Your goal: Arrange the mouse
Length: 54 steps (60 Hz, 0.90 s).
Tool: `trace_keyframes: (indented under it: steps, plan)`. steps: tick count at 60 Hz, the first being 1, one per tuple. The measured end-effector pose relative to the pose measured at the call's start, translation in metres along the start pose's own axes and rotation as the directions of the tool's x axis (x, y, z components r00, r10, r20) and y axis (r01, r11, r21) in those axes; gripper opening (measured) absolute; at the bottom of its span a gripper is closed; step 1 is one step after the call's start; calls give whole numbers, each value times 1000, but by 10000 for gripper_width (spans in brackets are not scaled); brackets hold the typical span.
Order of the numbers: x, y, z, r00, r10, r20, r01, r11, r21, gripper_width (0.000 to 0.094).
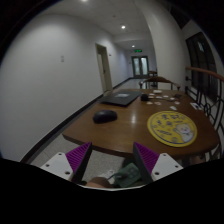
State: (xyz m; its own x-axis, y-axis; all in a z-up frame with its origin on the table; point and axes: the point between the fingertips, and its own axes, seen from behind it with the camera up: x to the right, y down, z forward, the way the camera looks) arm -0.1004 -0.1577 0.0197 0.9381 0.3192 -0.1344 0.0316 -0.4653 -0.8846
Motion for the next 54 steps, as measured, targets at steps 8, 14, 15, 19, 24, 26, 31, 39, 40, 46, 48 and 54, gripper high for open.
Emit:
trace_keyframes:
  steps: [8,14,15,19,24,26,31,39,40,46,48,54]
  plan:
    - [-22,-5,17,999,-34,40,34,999,12,839]
    - [-29,-6,32,998,-57,27,58,998,-15,833]
    - [-28,-4,34,998,-59,24,60,998,-28,832]
    - [-35,-5,46,998,-62,25,63,997,-47,836]
    - [-26,-3,49,996,-90,-22,88,994,-72,824]
    - [-21,-1,51,995,-95,-41,91,992,-86,821]
    - [-19,-3,56,994,-89,-58,83,992,-93,830]
    - [-19,0,62,995,-48,-87,33,986,-161,821]
    - [-20,-5,61,995,-51,-91,37,988,-151,803]
    - [-24,9,37,993,-100,-70,85,979,-187,496]
    - [-25,9,36,994,-88,-66,74,979,-188,483]
    - [-49,12,38,993,-116,-28,108,973,-202,410]
